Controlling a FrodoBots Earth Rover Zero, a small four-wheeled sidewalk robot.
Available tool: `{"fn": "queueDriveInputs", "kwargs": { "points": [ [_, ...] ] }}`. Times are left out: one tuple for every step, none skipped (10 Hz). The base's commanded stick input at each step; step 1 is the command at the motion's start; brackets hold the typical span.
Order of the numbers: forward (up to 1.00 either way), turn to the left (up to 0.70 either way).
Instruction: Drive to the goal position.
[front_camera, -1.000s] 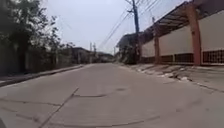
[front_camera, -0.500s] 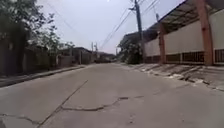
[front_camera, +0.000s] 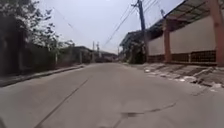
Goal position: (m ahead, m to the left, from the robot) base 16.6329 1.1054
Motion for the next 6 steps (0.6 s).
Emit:
{"fn": "queueDriveInputs", "kwargs": {
  "points": [
    [1.00,0.00],
    [1.00,0.00],
    [1.00,0.00],
    [1.00,0.00],
    [1.00,0.00],
    [1.00,0.00]
  ]
}}
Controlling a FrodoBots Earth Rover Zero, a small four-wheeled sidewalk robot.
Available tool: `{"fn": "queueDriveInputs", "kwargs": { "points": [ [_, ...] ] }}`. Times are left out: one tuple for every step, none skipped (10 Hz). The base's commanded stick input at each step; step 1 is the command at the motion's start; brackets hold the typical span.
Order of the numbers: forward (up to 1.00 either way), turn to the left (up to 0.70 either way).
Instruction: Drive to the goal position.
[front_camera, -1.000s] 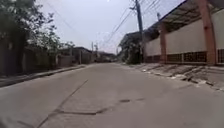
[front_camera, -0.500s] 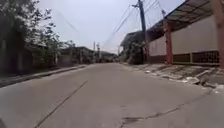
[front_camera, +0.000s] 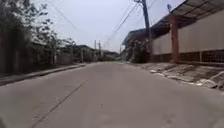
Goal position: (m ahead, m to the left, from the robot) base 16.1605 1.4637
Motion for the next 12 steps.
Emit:
{"fn": "queueDriveInputs", "kwargs": {
  "points": [
    [1.00,0.00],
    [1.00,0.00],
    [1.00,0.00],
    [1.00,0.00],
    [1.00,0.00],
    [1.00,0.00],
    [1.00,0.00],
    [1.00,0.00],
    [1.00,0.00],
    [1.00,0.00],
    [1.00,0.00],
    [1.00,0.00]
  ]
}}
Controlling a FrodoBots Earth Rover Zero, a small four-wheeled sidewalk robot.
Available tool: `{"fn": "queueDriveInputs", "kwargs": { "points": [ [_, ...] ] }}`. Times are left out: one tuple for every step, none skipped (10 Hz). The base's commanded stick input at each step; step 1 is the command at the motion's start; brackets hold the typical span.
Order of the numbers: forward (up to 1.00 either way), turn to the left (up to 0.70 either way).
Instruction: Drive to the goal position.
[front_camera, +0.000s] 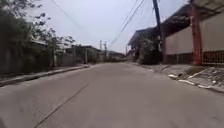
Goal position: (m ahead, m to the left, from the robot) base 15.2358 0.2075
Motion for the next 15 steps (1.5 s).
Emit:
{"fn": "queueDriveInputs", "kwargs": {
  "points": [
    [1.00,0.00],
    [1.00,0.00],
    [1.00,0.00],
    [1.00,0.00],
    [1.00,0.00],
    [1.00,0.00],
    [1.00,0.00],
    [1.00,0.00],
    [1.00,0.00],
    [1.00,0.00],
    [1.00,0.00],
    [1.00,0.00],
    [1.00,0.00],
    [1.00,0.00],
    [1.00,0.00]
  ]
}}
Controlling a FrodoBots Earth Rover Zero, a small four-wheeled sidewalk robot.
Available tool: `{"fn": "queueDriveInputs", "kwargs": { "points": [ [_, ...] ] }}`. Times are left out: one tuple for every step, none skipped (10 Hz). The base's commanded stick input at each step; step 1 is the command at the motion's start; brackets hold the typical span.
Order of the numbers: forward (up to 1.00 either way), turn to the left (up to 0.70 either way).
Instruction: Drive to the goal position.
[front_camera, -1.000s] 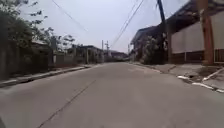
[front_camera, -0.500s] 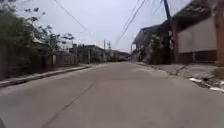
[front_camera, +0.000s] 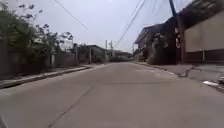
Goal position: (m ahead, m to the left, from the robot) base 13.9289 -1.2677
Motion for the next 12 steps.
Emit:
{"fn": "queueDriveInputs", "kwargs": {
  "points": [
    [1.00,0.00],
    [1.00,0.00],
    [1.00,0.00],
    [1.00,0.00],
    [1.00,0.00],
    [1.00,0.00],
    [1.00,0.00],
    [1.00,0.00],
    [1.00,0.00],
    [1.00,0.00],
    [1.00,0.00],
    [1.00,0.00]
  ]
}}
